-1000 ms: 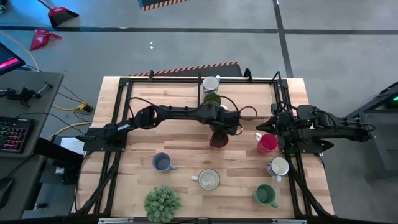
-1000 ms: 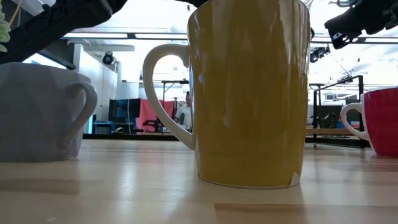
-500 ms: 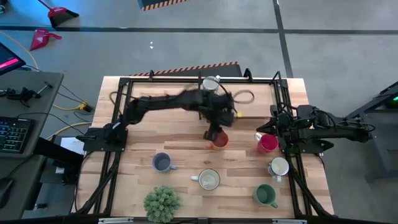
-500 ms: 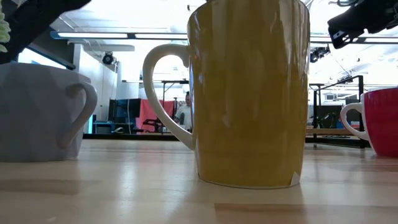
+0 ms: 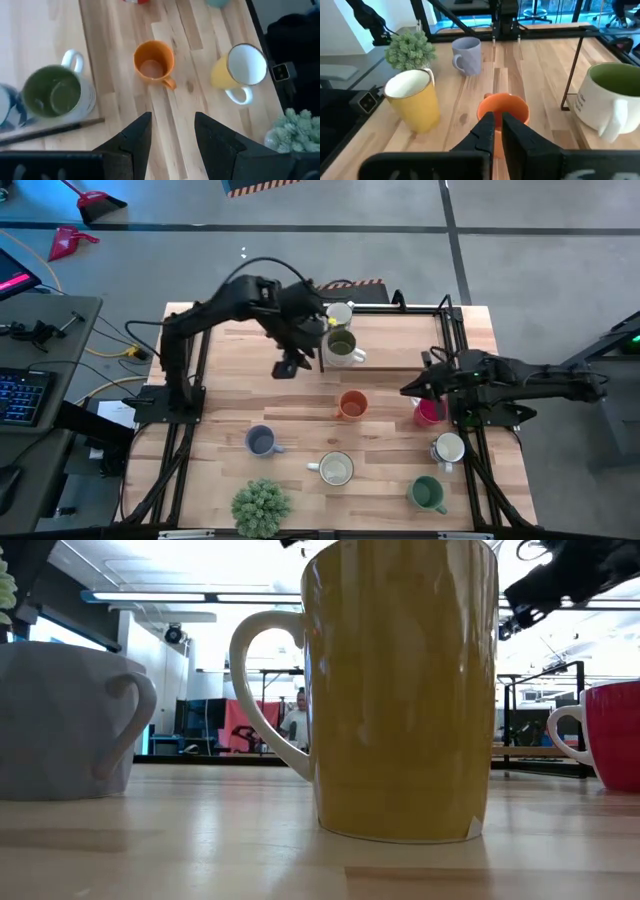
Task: Place coffee mugs
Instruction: Put the orange mug on the shelf
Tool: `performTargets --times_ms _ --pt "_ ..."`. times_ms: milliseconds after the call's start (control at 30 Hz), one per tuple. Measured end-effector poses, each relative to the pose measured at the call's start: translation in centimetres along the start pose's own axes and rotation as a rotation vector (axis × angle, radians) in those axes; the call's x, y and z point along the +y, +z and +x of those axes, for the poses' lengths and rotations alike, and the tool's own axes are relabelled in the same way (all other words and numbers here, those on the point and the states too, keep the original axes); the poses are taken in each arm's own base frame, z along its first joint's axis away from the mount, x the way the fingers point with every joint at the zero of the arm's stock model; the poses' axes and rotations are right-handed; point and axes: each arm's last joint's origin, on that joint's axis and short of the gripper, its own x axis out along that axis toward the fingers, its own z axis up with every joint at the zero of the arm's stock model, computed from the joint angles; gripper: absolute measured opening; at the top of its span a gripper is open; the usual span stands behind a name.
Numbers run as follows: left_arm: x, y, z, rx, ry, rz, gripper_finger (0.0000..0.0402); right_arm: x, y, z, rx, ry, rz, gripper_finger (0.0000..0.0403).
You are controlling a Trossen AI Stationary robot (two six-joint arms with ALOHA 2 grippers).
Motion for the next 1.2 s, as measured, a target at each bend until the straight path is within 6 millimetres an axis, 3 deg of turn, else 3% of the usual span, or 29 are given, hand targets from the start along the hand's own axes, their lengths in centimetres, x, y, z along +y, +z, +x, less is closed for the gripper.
performTargets --times_ms 167,300,500,633,800,1000,1200 --pt "-0.8 -1.0 -1.8 -0.006 -0.012 0.013 0.0138 -0.3 1.5 1.7 0.055 -0.018 0.004 0.0068" --pt "-1.2 -3.2 -2.2 0.035 -0.038 0.011 0.0138 -0.4 3.6 2.3 0.064 -0.019 -0.021 0.0104" --pt "-1.4 -8.6 -0.4 0.029 -0.026 -0.063 0.0138 -0.5 6.2 3.1 0.069 -0.019 -0.063 0.0130" --pt "-2.1 -13.3 0.3 -0.083 0.032 -0.105 0.0138 -0.5 7.2 3.8 0.085 -0.020 -0.054 0.0131" --pt "-3.6 -17.7 0.3 -0.304 0.111 -0.105 0.0138 -1.0 7.7 5.6 0.200 -0.067 0.005 0.0131" --pt "-4.4 -21.2 1.7 -0.493 0.204 -0.117 0.0138 -1.5 8.4 8.4 0.335 -0.103 0.018 0.0131" --pt "-3.9 -22.0 4.1 -0.615 0.244 -0.075 0.0138 -2.0 8.3 10.9 0.502 -0.115 0.035 0.0131"
